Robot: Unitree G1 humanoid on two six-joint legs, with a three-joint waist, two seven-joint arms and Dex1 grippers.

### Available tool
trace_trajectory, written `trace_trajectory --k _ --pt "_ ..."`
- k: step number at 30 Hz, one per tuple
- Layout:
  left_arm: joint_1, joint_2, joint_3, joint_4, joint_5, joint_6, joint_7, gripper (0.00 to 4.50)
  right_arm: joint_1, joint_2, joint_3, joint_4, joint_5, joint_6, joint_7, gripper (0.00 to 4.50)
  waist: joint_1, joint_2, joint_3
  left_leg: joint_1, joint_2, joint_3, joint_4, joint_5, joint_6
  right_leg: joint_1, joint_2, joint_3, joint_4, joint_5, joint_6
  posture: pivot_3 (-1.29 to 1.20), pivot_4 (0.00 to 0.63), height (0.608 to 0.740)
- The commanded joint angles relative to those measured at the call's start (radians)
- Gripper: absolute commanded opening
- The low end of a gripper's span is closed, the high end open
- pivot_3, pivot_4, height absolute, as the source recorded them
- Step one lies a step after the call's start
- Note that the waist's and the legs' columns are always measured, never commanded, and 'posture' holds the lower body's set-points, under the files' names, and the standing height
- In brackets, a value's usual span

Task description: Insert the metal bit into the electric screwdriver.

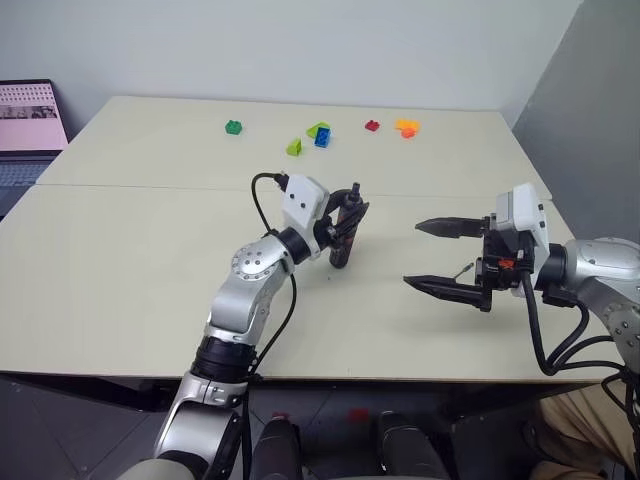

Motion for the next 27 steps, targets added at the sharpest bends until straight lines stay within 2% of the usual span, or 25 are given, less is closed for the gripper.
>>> trace_trajectory --k 1,6,10,12,14,20,22,27 --pt "0.046 0.042 0.032 -0.053 -0.009 0.048 0.002 1.63 -0.019 -0.007 -0.011 -0.01 0.004 -0.015 0.01 4.5 -0.001 0.0 0.0 0.0 0.0 0.0 0.0 0.0 0.0 0.0 0.0 0.0 0.0 0.0 0.0 0.0 0.15 0.74" --pt "0.059 0.05 0.031 -0.067 -0.008 0.059 0.011 1.62 -0.046 -0.024 0.022 0.057 -0.066 -0.064 0.048 4.5 -0.003 0.0 0.0 0.001 0.0 0.0 0.001 0.0 0.0 0.0 0.0 0.0 0.0 0.0 -0.001 0.0 0.15 0.74" --pt "0.05 0.042 0.021 -0.062 -0.001 0.053 0.017 1.62 -0.096 -0.1 0.09 0.185 -0.173 -0.153 0.177 4.5 -0.005 0.0 0.0 0.001 0.0 0.0 0.002 0.0 0.0 0.0 0.0 0.0 0.0 0.001 -0.002 0.0 0.15 0.74" --pt "0.048 0.043 0.019 -0.061 -0.001 0.053 0.016 1.62 -0.166 -0.174 0.212 0.33 -0.335 -0.293 0.313 4.5 -0.009 0.0 0.0 0.001 0.0 0.001 0.001 0.0 0.0 0.0 0.0 0.001 0.0 0.001 -0.002 0.0 0.15 0.74" --pt "0.049 0.046 0.019 -0.06 -0.001 0.054 0.014 1.62 -0.241 -0.203 0.321 0.463 -0.466 -0.428 0.419 4.5 -0.016 0.001 0.0 0.001 0.0 0.003 0.001 0.0 0.0 0.0 0.0 0.002 -0.001 0.001 -0.002 0.0 0.15 0.74" --pt "0.049 0.049 0.019 -0.059 0.001 0.061 0.016 1.62 -0.459 -0.112 0.516 0.823 -0.715 -0.764 0.581 4.5 -0.036 0.002 0.0 0.002 0.001 0.003 -0.001 0.0 0.0 -0.001 0.0 0.001 -0.002 0.001 -0.001 0.0 0.15 0.74" --pt "0.051 0.052 0.018 -0.067 0.002 0.067 0.019 1.62 -0.546 -0.058 0.584 0.991 -0.818 -0.914 0.589 4.5 -0.041 0.002 0.001 0.002 0.0 0.003 -0.001 0.0 0.0 0.0 0.0 0.001 -0.002 0.002 0.0 0.0 0.15 0.74" --pt "0.057 0.059 0.021 -0.082 0.004 0.078 0.024 1.62 -0.693 0.045 0.674 1.299 -0.975 -1.14 0.561 4.5 -0.047 0.003 0.001 0.002 0.0 0.003 -0.001 0.0 0.0 0.0 0.0 0.002 -0.002 0.002 0.0 0.0 0.15 0.74"
